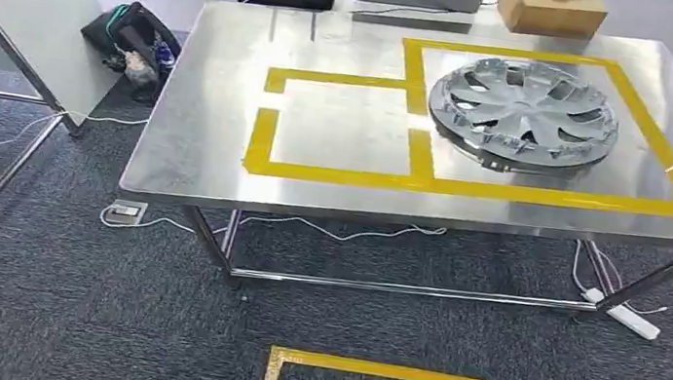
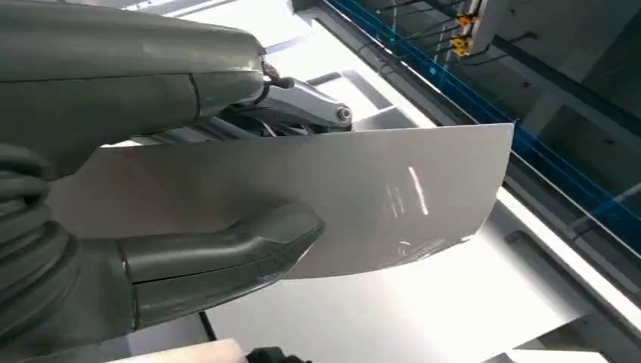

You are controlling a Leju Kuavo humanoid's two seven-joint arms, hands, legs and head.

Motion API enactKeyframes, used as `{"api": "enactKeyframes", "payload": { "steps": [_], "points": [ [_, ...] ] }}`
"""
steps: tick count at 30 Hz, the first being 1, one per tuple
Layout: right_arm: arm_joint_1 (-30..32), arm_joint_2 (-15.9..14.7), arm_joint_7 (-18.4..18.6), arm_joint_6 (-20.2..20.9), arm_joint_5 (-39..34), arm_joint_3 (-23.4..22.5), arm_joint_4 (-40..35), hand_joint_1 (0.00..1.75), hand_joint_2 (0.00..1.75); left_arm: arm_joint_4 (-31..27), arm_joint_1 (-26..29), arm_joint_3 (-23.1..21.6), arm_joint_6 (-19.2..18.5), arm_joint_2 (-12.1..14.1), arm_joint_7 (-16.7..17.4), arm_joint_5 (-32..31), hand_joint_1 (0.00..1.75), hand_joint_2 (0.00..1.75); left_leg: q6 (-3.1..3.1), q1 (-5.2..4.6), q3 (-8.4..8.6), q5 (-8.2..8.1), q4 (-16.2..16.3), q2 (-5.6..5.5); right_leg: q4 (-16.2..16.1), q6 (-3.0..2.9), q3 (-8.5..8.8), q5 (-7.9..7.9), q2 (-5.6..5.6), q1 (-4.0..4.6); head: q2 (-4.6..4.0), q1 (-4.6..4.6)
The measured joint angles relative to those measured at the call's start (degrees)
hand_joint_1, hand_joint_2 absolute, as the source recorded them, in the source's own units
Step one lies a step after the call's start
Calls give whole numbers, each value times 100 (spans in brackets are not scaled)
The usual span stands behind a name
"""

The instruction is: Take the parts from the cabinet and place them on the table.

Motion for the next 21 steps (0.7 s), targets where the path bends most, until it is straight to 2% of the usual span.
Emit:
{"api": "enactKeyframes", "payload": {
  "steps": [1, 2, 3, 4, 6, 7, 9, 10, 11, 12, 13, 15, 16, 17, 19, 21],
  "points": [
    [-13, -2, -7, 0, 0, 0, 0, 0, 0, 26, -23, -24, 4, 7, 0, 9, 175, 175, 2, -34, 69, -100, -119, 1, 8, 47, -18, -40, 5, 37, 0, 4],
    [-19, -9, -7, 0, -2, 0, 0, 0, 0, 31, -50, -44, 15, 9, 0, 9, 175, 175, 21, -31, 133, -175, -263, 3, 16, 78, -11, -57, 9, 37, 0, -11],
    [-16, -13, -2, 0, 0, 0, 0, 0, 0, 48, -50, -61, 17, 11, 2, 11, 175, 175, 34, -36, 114, -173, -247, -4, -25, 110, -16, -51, -2, 28, 0, 20],
    [-14, -20, 7, -2, 2, 0, 0, 0, 0, 50, -49, -74, 33, 11, 0, 11, 175, 175, 62, -43, 118, -193, -246, -10, -66, 136, -28, -57, -9, 21, 0, 9],
    [-17, -33, 20, -2, 7, 0, 0, 0, 0, 52, -47, -83, 35, 9, 2, 9, 175, 175, 112, 10, 200, -191, -323, -16, -13, 210, 16, -120, -25, 29, 0, 18],
    [-21, -33, 22, 0, 11, 0, 0, 0, 0, 52, -51, -92, 42, 9, 2, 9, 175, 175, 160, 15, 234, -222, -330, -7, 250, 232, -109, -252, -36, 38, 0, 68],
    [-14, -33, 31, -2, 11, 0, 0, 0, 0, 57, -50, -103, 44, 20, 0, 9, 175, 175, 215, 6, 275, -273, -330, 10, 1166, 258, -623, -655, -38, 27, 0, 68],
    [-4, -33, 39, -2, 11, 0, 0, 0, 0, 61, -50, -118, 46, 17, 2, 9, 175, 175, 221, 3, 296, -298, -329, 9, 1562, 266, -869, -767, -38, 28, 0, 83],
    [9, -33, 46, -2, 11, 0, 0, 0, 0, 72, -46, -129, 44, 20, 2, 9, 175, 175, 220, 2, 331, -325, -329, 5, 1753, 275, -1026, -743, -38, 28, 0, 79],
    [15, -35, 48, 0, 11, 0, 0, 0, 0, 81, -45, -136, 46, 20, 2, 11, 175, 175, 216, 4, 385, -365, -329, -5, 1659, 276, -1048, -546, -39, 27, 0, 81],
    [14, -35, 50, -2, 11, 0, 0, 0, 0, 90, -45, -138, 46, 20, 0, 9, 175, 175, 205, 8, 451, -408, -329, -13, 1317, 275, -936, -254, -40, 25, 0, 85],
    [12, -46, 53, 0, 11, 0, 0, 0, 0, 98, -48, -158, 46, 22, 2, 11, 175, 175, 161, 13, 597, -513, -329, -15, 329, 266, -543, 369, -46, 12, 0, 87],
    [14, -46, 48, 2, 9, 0, 0, 0, 0, 107, -57, -168, 52, 24, 2, 9, 175, 175, 118, -22, 612, -551, -323, -18, 194, 259, -450, 298, -38, 25, 0, 90],
    [-2, -46, 33, 11, 11, 2, 0, 0, 0, 114, -67, -173, 59, 24, 0, 6, 175, 175, 95, -37, 606, -576, -290, -34, 81, 205, -379, 264, -36, 11, 0, 85],
    [2, -50, 0, 13, 9, 0, 0, 0, 0, 125, -76, -184, 79, 26, 0, -2, 175, 175, 59, -27, 612, -557, -345, -30, 110, 147, -411, 254, -26, 39, 0, 68],
    [3, -55, -9, 13, 9, 0, 0, 0, 0, 133, -93, -210, 90, 28, 0, -15, 175, 175, -7, -15, 638, -628, -341, -19, 42, 73, -346, 252, -25, -8, 2, 70]
  ]
}}
